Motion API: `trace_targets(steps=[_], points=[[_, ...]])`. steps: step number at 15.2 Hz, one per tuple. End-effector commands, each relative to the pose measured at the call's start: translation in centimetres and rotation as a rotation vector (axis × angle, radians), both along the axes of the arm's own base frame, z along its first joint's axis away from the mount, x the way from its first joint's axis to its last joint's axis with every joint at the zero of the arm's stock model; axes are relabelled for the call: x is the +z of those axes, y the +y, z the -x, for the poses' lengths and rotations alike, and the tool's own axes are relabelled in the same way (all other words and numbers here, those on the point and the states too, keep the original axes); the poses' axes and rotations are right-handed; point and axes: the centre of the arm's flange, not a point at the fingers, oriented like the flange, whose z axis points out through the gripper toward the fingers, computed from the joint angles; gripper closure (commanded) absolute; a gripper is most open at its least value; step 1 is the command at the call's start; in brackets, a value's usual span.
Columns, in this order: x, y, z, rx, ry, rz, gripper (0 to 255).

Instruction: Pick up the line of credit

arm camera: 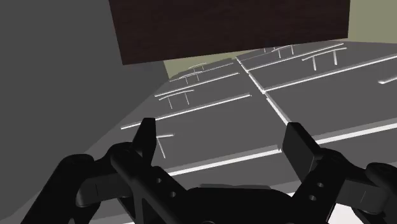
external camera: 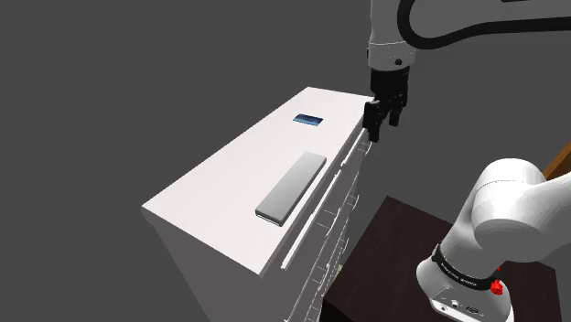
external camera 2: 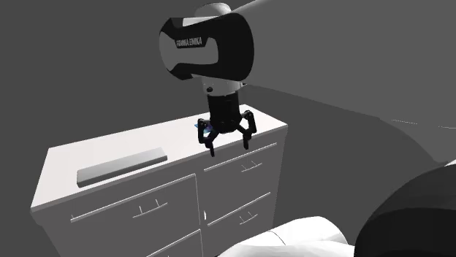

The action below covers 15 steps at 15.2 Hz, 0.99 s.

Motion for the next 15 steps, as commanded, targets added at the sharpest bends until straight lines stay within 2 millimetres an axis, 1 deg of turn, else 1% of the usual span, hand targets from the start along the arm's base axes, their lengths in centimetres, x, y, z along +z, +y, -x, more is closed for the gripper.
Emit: trace_targets(steps=[1, 8, 15], points=[[0.0, 0.0, 0.0, 0.0, 0.0, 0.0, 0], [-1.3, -1.3, -5.2, 0.126, -0.245, -0.032, 0], [-1.2, -2.0, -10.6, 0.252, -0.491, -0.063, 0]])
